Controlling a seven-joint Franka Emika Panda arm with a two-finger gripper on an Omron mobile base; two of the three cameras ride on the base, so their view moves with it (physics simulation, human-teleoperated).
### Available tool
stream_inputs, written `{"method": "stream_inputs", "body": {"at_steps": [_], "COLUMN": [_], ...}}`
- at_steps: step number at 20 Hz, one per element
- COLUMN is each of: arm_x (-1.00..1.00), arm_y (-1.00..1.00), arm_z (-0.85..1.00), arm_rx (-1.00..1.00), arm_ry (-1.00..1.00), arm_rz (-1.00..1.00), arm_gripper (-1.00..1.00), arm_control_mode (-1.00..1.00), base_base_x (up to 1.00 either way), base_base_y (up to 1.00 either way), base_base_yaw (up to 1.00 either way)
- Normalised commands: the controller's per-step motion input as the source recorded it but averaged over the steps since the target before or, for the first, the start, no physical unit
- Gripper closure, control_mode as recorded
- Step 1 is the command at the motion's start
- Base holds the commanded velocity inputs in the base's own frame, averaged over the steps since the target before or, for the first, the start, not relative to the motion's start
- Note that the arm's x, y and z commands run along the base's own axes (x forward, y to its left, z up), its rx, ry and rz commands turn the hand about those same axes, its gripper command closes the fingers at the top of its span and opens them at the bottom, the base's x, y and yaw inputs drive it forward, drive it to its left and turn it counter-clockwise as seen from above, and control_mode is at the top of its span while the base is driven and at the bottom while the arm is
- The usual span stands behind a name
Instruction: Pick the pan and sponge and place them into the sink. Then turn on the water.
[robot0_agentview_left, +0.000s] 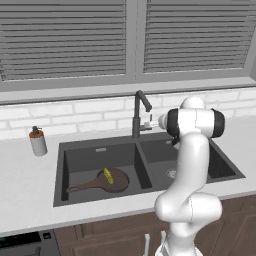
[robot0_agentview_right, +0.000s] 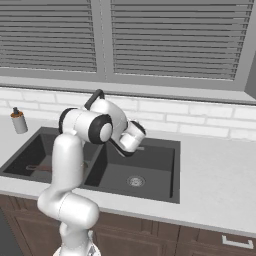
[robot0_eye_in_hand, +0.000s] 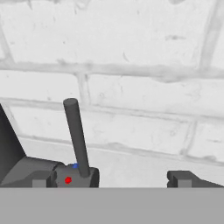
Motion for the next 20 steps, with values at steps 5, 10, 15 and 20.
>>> {"method": "stream_inputs", "body": {"at_steps": [5,10,15,20], "arm_x": [0.09,0.12,0.08,0.10], "arm_y": [0.04,0.00,0.04,0.09], "arm_z": [0.00,0.00,-0.01,-0.02], "arm_rx": [0.00,0.00,0.00,0.00], "arm_ry": [-0.03,-0.04,-0.01,0.00], "arm_rz": [0.00,0.00,0.00,0.00], "arm_gripper": [-1.00,-1.00,-1.00,-1.00], "arm_control_mode": [-1.00,-1.00,-1.00,-1.00], "base_base_x": [0.00,0.00,0.00,0.00], "base_base_y": [0.00,0.00,0.00,0.00], "base_base_yaw": [0.00,0.00,0.00,0.00]}}
